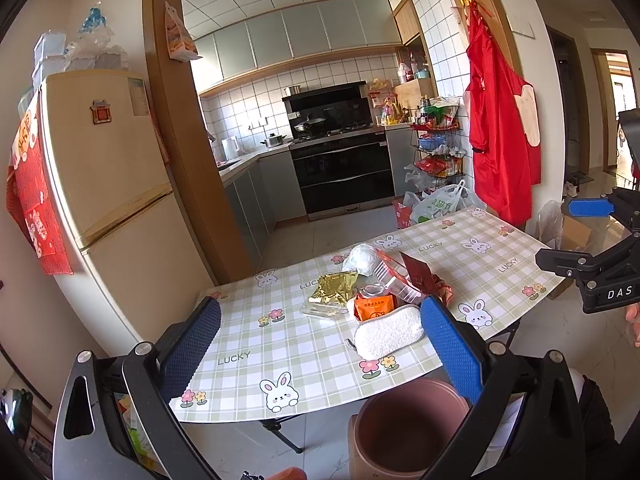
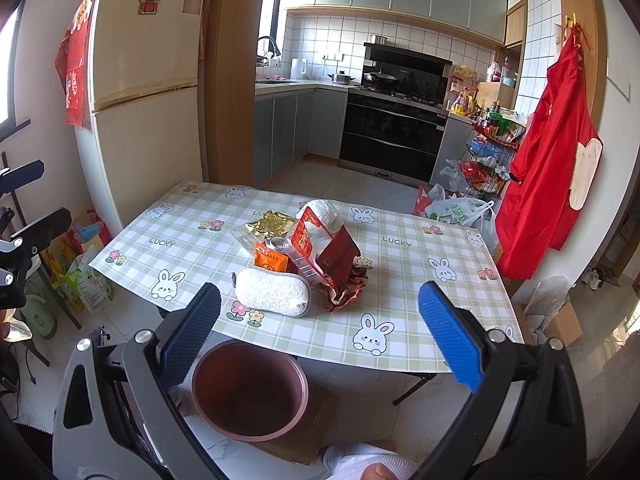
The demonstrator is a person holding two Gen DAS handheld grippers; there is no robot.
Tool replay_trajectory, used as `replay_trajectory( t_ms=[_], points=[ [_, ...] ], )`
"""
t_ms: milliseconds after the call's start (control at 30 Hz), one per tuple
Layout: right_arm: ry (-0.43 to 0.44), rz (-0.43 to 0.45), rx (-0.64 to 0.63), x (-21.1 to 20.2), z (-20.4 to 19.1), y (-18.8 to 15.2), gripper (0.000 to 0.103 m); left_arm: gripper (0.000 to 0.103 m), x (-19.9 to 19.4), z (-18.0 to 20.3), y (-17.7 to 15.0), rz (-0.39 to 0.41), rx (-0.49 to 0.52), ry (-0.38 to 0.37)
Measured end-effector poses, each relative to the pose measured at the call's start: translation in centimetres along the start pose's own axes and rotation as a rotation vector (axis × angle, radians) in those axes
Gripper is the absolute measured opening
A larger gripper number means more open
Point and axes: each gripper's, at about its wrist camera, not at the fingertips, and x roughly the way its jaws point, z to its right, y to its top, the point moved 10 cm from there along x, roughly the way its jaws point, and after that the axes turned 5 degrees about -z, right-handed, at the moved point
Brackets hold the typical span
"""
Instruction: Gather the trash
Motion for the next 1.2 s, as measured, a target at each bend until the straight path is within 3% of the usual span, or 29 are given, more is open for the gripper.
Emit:
replay_trajectory(
  t_ms=[1200],
  points=[
    [0.011,-0.002,-0.002,-0.43,-0.68,0.19,0.098,0.098,-0.67,-0.35,-0.48,0.008,-0.012,0.005]
  ],
)
